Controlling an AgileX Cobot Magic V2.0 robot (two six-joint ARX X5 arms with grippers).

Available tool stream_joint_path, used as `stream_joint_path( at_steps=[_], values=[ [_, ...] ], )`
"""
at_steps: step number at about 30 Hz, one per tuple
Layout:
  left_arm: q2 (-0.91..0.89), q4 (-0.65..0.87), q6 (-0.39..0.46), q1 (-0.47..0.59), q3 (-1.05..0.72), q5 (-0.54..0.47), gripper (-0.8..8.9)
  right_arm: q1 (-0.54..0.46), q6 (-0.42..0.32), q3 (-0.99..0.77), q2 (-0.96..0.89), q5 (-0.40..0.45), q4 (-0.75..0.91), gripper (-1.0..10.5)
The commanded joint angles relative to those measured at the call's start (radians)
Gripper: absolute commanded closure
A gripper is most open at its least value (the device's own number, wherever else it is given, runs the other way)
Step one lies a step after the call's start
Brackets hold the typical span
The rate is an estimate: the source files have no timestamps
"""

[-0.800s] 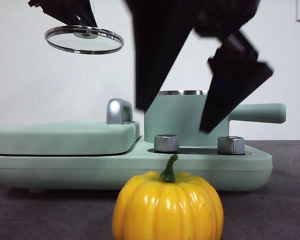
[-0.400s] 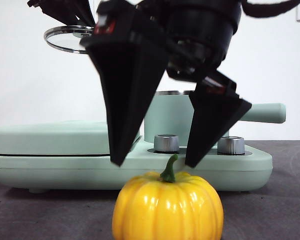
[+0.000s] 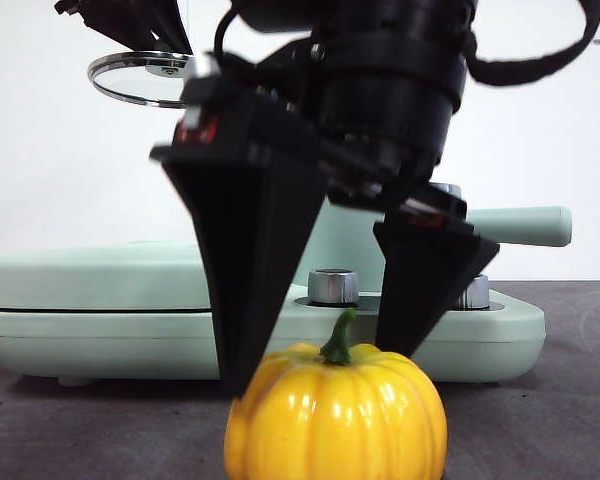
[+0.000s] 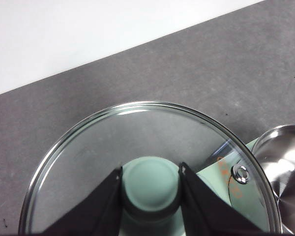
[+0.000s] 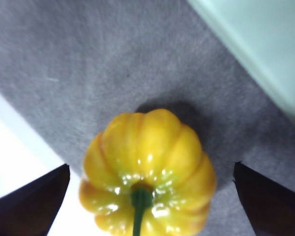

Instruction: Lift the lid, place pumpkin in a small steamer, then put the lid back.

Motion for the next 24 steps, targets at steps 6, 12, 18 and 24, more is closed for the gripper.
stream_joint_path(
  at_steps=[6,12,18,24],
  values=[
    [-0.007,0.031,0.007,-0.001,0.035,0.007,7.99,0.035,0.012,0.019,0.061,0.0,-0.005,3.6],
    [-0.007,0.03,0.007,-0.001,0.035,0.007,7.99,0.038,0.011,0.019,0.098,0.0,-0.004,3.6],
    [-0.007,0.028,0.006,-0.001,0.035,0.007,7.99,0.039,0.011,0.019,0.106,0.001,0.0,5.7],
    [-0.007,0.027,0.007,0.001,0.035,0.007,7.99,0.038,0.011,0.032,0.106,-0.002,-0.024,6.3]
  ],
)
